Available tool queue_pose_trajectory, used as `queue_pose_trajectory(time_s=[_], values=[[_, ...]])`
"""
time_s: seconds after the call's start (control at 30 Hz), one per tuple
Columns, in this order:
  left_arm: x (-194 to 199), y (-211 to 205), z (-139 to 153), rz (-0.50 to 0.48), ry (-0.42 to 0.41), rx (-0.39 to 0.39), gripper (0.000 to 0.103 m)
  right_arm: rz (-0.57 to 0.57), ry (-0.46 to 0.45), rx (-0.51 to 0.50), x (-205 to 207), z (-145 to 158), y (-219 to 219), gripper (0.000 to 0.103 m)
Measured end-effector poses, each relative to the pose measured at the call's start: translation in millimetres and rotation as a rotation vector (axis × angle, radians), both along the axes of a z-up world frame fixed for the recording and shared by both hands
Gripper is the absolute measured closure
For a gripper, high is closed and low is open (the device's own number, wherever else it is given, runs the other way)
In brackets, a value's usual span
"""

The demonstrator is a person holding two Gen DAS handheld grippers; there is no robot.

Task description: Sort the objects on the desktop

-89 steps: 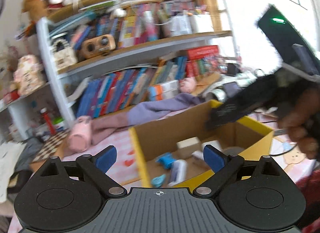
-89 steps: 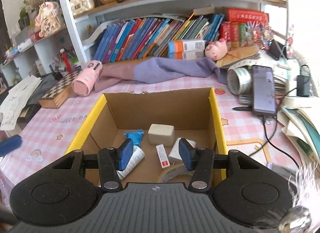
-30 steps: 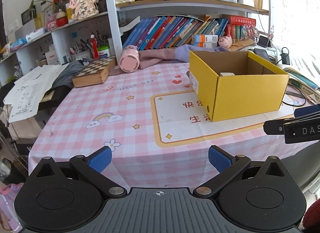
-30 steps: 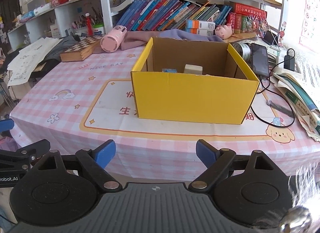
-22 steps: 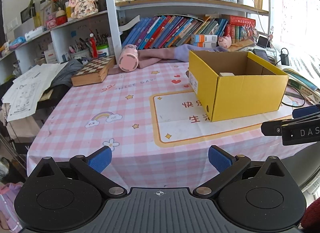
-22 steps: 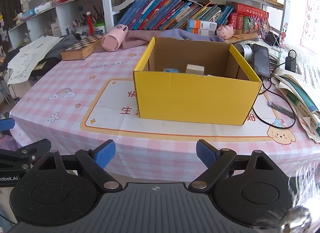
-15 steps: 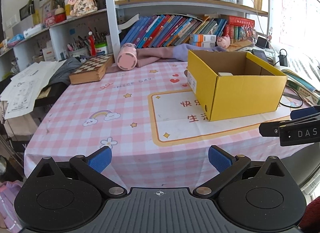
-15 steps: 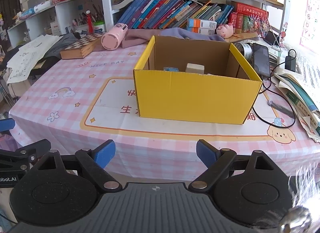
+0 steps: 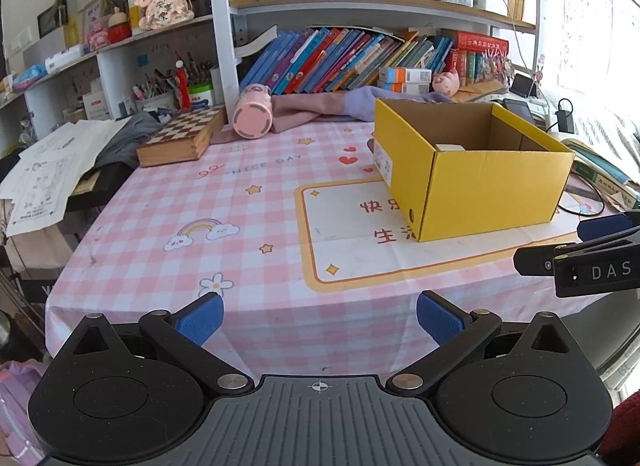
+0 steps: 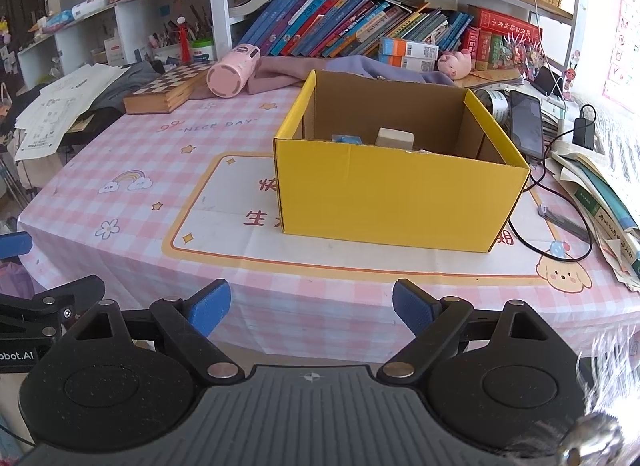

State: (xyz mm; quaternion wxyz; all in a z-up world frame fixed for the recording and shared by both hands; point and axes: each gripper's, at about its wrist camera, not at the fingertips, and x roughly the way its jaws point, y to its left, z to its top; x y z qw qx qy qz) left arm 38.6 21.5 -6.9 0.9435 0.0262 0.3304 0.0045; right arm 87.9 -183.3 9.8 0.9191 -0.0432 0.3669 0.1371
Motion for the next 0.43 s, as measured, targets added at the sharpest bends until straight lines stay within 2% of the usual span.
queue_pose_trajectory(time_s=[0.43], values=[[0.8,0.7,-1.2,-0.019,-0.008,-0.027,0.0,-0.003,0.006,-0.003,2.0,1.3,0.1,0.015]])
